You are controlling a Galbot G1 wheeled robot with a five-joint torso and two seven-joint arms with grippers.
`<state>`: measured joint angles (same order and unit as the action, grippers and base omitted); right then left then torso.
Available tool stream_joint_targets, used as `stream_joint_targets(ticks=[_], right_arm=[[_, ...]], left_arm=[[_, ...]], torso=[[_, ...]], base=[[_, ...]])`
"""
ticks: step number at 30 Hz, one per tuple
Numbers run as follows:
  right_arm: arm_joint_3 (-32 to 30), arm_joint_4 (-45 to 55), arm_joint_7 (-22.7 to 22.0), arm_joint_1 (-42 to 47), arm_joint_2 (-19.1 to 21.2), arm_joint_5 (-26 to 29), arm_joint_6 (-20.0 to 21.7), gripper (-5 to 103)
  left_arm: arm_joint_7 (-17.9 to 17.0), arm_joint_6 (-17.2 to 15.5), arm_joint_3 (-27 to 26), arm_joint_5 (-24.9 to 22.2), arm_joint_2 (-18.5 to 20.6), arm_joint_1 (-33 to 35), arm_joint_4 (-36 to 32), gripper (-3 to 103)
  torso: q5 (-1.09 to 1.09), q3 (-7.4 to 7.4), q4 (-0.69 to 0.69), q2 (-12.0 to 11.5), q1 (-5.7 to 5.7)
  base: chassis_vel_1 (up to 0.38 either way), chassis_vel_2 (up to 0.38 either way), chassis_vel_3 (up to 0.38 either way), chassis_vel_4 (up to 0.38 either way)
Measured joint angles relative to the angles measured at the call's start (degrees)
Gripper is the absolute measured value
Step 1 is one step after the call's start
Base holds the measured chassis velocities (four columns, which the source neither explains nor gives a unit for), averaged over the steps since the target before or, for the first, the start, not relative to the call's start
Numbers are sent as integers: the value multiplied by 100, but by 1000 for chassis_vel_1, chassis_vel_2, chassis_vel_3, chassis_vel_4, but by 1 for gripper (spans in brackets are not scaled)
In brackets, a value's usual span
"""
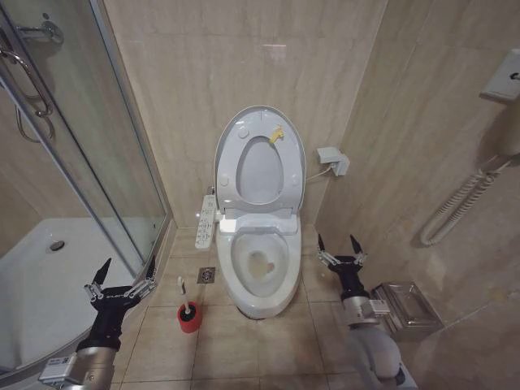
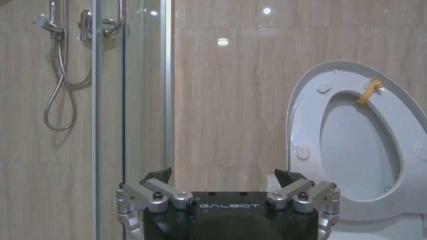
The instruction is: Open the toilet lid, clean the toilet bowl with a toilet brush, close the toilet lid, and flush.
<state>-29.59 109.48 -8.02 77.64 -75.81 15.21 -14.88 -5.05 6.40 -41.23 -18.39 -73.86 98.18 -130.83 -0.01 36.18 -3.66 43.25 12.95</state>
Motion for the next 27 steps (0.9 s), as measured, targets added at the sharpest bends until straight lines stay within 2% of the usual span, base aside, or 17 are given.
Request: stream_joint_targets(ticks=[11,27], right_arm=[[-52,368,-54,484,-106,-108,51,100],[23,572,62,685,-296,-257,79,100]], left_arm=[[0,0,0,0,0,0,0,100],[0,0,0,0,0,0,0,100]], torso=[[0,0,0,0,0],[0,0,0,0,0]], base=[[0,0,0,0],[0,0,0,0]])
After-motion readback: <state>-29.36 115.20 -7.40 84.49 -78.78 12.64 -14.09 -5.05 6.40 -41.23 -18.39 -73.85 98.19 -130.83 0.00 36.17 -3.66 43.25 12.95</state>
